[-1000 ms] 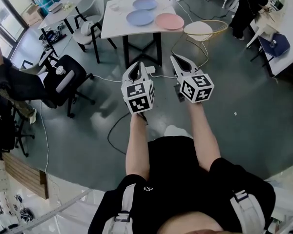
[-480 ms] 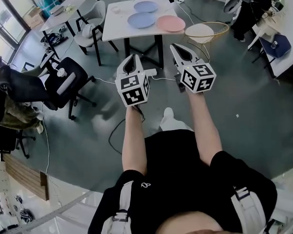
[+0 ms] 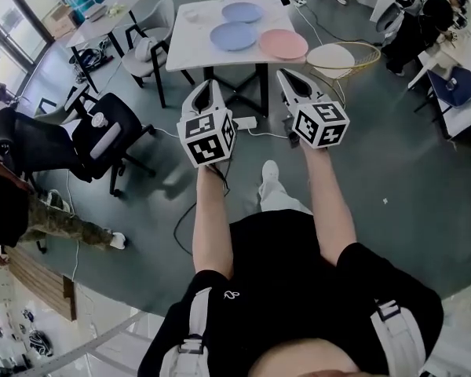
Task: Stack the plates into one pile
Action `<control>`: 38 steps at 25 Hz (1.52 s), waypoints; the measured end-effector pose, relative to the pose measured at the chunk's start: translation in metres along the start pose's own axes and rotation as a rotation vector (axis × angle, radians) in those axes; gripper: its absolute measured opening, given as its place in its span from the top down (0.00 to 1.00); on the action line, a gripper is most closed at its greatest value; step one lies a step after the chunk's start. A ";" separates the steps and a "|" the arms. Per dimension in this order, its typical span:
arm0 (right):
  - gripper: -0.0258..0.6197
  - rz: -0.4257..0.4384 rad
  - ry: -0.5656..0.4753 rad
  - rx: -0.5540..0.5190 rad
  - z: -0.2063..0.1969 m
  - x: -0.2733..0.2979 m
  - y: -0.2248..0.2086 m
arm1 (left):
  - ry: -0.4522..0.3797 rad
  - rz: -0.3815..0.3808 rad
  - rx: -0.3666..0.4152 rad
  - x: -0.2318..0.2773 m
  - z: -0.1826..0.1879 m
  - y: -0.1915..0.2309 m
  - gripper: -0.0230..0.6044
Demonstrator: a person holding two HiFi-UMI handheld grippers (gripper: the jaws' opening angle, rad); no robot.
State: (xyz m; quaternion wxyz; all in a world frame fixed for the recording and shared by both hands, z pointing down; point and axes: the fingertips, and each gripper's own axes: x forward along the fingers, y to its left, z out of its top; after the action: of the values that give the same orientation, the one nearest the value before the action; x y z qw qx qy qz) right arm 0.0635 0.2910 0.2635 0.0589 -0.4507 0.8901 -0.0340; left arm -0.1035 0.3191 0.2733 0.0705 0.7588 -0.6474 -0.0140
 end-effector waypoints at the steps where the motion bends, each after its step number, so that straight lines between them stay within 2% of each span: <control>1: 0.95 -0.011 -0.001 0.010 -0.001 0.008 -0.012 | 0.006 -0.004 -0.001 0.014 -0.002 -0.002 0.94; 8: 0.95 -0.048 0.040 0.049 -0.024 0.071 -0.100 | 0.071 0.001 -0.048 0.122 -0.037 -0.007 0.94; 15: 0.95 -0.041 0.156 0.105 -0.055 0.151 -0.188 | 0.187 0.046 -0.111 0.231 -0.080 -0.008 0.94; 23: 0.95 0.022 0.243 0.174 -0.099 0.233 -0.235 | 0.284 0.106 -0.134 0.313 -0.110 0.009 0.94; 27: 0.95 0.003 0.242 0.200 -0.112 0.256 -0.262 | 0.314 0.088 -0.113 0.347 -0.118 0.011 0.94; 38: 0.95 -0.101 0.226 0.223 -0.118 0.262 -0.340 | 0.362 -0.001 -0.080 0.414 -0.130 -0.026 0.94</control>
State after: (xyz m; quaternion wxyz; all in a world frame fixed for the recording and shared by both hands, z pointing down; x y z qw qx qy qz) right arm 0.1649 -0.1206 0.3997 0.0065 -0.4790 0.8579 -0.1859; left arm 0.0034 -0.0726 0.4279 0.2159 0.7458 -0.6228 0.0971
